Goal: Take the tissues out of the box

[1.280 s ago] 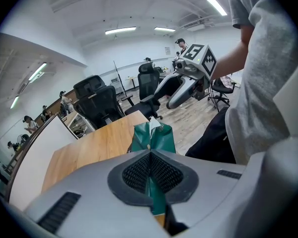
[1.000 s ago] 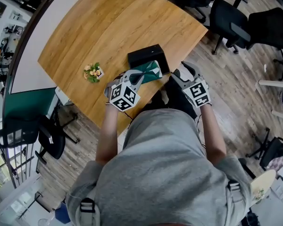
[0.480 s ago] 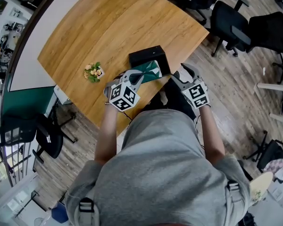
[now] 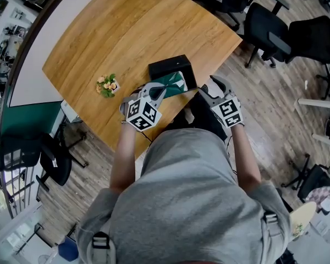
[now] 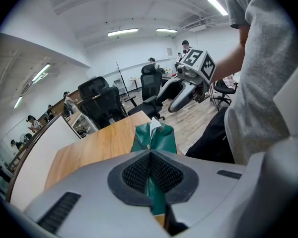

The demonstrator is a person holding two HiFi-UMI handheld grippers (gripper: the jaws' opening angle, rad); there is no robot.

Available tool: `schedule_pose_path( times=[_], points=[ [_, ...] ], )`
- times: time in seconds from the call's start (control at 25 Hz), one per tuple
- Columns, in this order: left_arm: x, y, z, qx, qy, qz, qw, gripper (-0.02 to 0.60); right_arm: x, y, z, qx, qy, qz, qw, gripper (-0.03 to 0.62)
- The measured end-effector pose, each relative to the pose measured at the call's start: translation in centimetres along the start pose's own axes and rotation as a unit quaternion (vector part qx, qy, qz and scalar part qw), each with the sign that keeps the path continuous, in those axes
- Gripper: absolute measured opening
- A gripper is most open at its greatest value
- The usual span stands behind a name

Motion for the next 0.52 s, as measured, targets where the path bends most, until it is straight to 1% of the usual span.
schedule_pose_path(
  times=[0.36,0.52],
  points=[
    [-0.19,0.19,-0.06,0.001,-0.001,0.000,1.0000,0.017,0.00,0.04,0.00,-0.001,0.000,-0.002,1.000,0.255],
    [-0.16,0.10,-0.13,0.001,-0.001,0.000,1.0000,0.017,0.29,0.02,0.06,0.000,0.001,-0.011,1.000,0.255]
  ],
)
Point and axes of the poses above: the fingertips, and each gripper's own axes: y forward along the fingers, z to its right, x out of its underside, the point moved 4 cm from there along -y, backward along the fingers, and after that the axes turned 6 degrees about -x, right-handed, at the moved point
